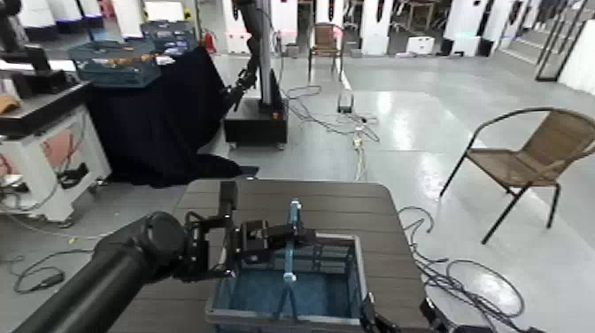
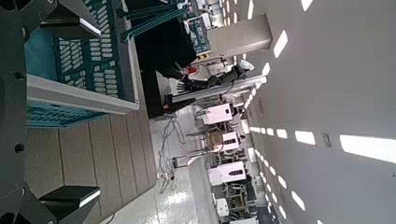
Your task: Place the crate on the table.
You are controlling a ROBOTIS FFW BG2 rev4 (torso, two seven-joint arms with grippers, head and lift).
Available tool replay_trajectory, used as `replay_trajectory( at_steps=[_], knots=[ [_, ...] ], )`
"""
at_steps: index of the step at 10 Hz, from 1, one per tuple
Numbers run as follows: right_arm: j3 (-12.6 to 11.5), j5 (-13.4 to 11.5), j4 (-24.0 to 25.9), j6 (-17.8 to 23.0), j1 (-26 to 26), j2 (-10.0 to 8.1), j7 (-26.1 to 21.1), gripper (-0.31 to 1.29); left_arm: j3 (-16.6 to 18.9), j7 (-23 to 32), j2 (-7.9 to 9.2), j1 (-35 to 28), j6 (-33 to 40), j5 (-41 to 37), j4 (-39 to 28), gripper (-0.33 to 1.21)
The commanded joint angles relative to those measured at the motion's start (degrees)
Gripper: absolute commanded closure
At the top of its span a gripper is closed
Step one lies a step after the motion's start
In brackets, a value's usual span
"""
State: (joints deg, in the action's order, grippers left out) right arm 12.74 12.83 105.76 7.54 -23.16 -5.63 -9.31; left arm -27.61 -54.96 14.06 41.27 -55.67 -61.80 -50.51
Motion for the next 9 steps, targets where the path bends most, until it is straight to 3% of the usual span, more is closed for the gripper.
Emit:
replay_trajectory(
  at_steps=[1,9],
  knots=[
    [0.0,0.1,-0.1,0.2,0.0,0.00,0.1,0.13,-0.1,0.1,-0.26,0.1,0.5,0.5,1.7,1.20],
    [-0.1,0.4,-0.2,0.6,0.0,-0.26,0.2,0.13,0.5,0.5,-0.70,-0.5,2.0,1.2,4.2,1.11]
  ],
)
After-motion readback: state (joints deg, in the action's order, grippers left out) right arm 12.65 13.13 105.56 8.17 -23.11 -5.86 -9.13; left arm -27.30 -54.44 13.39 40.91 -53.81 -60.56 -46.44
